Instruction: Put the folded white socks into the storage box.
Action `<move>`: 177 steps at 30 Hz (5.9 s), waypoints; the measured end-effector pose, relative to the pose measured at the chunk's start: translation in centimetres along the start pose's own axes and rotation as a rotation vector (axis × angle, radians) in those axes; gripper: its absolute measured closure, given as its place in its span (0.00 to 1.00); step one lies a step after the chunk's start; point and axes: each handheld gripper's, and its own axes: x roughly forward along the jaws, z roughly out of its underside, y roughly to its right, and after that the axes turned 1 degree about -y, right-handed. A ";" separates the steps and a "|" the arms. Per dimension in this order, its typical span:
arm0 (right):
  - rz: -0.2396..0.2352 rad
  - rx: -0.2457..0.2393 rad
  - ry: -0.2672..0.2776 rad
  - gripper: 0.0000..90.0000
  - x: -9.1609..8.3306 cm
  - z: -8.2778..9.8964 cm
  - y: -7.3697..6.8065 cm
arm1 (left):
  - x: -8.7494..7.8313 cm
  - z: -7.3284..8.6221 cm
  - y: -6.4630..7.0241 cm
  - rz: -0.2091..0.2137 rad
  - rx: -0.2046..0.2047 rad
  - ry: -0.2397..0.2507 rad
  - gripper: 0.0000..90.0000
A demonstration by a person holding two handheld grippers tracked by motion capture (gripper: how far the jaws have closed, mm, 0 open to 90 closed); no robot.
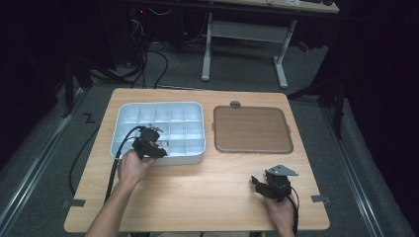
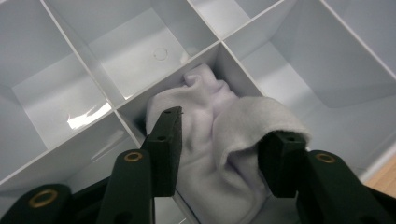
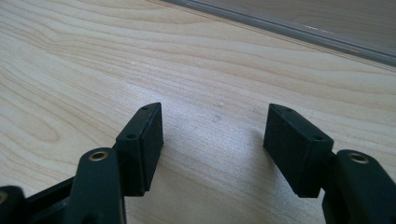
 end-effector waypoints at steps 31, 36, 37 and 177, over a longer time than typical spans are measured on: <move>0.001 0.001 -0.001 0.42 0.0 0.0 0.0 | -4.3 -1.5 0.2 0.111 -0.079 0.128 0.44; 0.001 0.001 -0.001 0.42 0.0 0.0 0.0 | -5.0 -1.6 0.1 0.125 -0.096 0.142 0.44; 0.001 0.001 -0.001 0.42 0.0 0.0 0.0 | -5.2 -1.7 0.1 0.128 -0.103 0.145 0.44; 0.022 0.020 0.003 0.47 -0.1 0.0 0.1 | -7.5 8.0 -1.6 0.186 -0.194 0.177 0.41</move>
